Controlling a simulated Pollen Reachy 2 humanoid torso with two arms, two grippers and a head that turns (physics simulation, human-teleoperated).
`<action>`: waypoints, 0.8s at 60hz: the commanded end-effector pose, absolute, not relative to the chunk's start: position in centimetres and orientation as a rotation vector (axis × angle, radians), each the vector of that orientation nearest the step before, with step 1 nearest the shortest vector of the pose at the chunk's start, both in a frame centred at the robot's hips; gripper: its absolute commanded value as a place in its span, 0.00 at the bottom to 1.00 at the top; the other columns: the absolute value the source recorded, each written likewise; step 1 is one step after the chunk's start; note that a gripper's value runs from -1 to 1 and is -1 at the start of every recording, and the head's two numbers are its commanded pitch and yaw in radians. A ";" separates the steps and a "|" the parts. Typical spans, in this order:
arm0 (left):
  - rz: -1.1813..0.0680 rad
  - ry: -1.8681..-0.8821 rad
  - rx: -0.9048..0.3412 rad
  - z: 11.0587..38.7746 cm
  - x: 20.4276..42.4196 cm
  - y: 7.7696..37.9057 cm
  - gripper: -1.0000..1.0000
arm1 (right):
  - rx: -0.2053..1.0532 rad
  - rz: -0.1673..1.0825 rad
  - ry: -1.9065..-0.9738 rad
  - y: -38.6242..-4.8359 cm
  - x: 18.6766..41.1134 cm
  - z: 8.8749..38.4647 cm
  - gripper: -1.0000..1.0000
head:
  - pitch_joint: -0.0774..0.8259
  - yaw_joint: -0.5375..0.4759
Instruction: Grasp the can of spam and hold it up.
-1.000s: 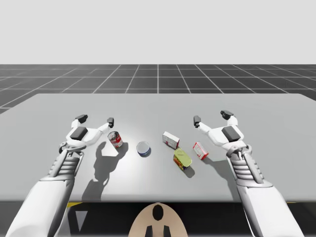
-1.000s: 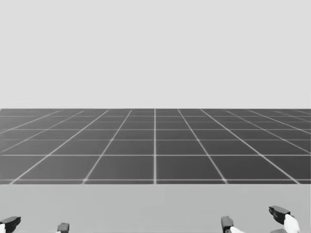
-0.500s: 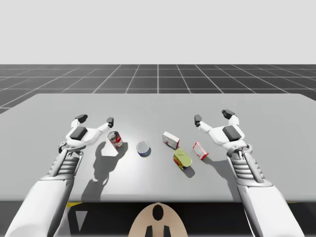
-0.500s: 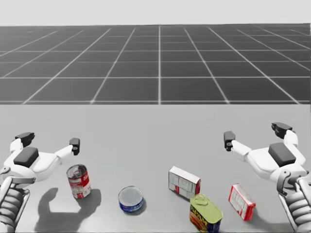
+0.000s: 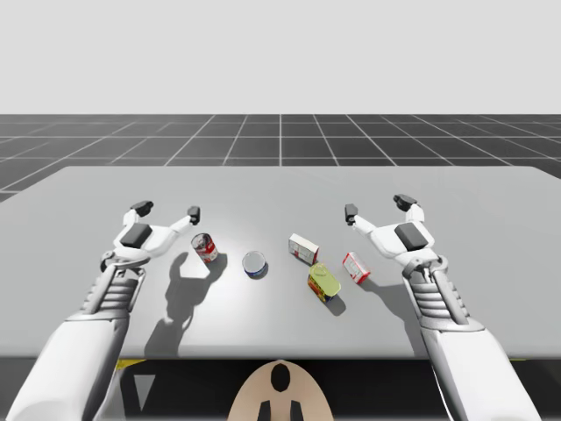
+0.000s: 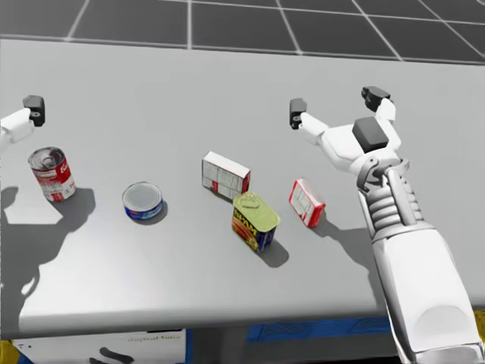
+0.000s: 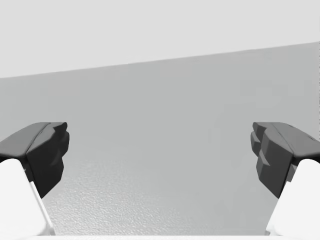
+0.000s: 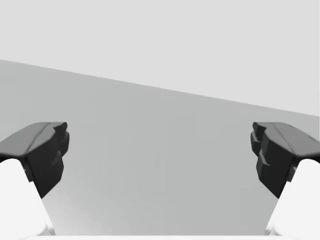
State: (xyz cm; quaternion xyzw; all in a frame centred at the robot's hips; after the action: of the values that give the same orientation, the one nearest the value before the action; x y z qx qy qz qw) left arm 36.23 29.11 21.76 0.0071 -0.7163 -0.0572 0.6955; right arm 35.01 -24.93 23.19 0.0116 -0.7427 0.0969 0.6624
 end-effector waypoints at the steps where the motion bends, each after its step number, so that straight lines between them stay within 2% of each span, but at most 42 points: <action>1: -0.125 -1.611 0.009 22.1 36.0 29.0 0.00 | 0.027 0.219 -1.676 -24.9 35.1 23.1 0.00 | 0.86 0.34; 10: -0.122 -1.612 0.006 22.1 35.9 28.8 0.00 | 0.028 0.220 -1.674 -24.9 35.1 23.0 0.00 | 0.90 0.33; 24: -0.118 -1.618 0.004 22.3 35.9 28.8 0.00 | 0.063 0.214 -1.683 -25.0 34.5 24.1 0.00 | 0.89 0.33; 27: -0.116 -1.621 0.005 22.3 35.9 28.9 0.00 | 0.125 0.222 -1.664 -24.8 33.5 25.0 0.00 | 0.88 0.33; 36: -0.112 -1.620 0.010 22.3 35.8 28.9 0.00 | 0.190 0.270 -1.622 -23.0 28.8 27.2 0.00 | 0.88 0.34; 38: -0.112 -1.619 0.010 22.3 35.8 28.9 0.00 | 0.228 0.331 -1.590 -22.5 27.6 27.7 0.00 | 0.88 0.34; 48: -0.111 -1.618 0.011 22.3 35.8 29.0 0.00 | 0.317 0.384 -1.570 -20.9 23.3 27.8 0.00 | 0.88 0.34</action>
State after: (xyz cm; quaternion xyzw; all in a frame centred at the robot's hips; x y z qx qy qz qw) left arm 35.80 28.92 22.31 0.0043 -0.7234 -0.0505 0.6885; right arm 27.03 -22.28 27.37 0.1036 -0.7149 0.1458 0.6760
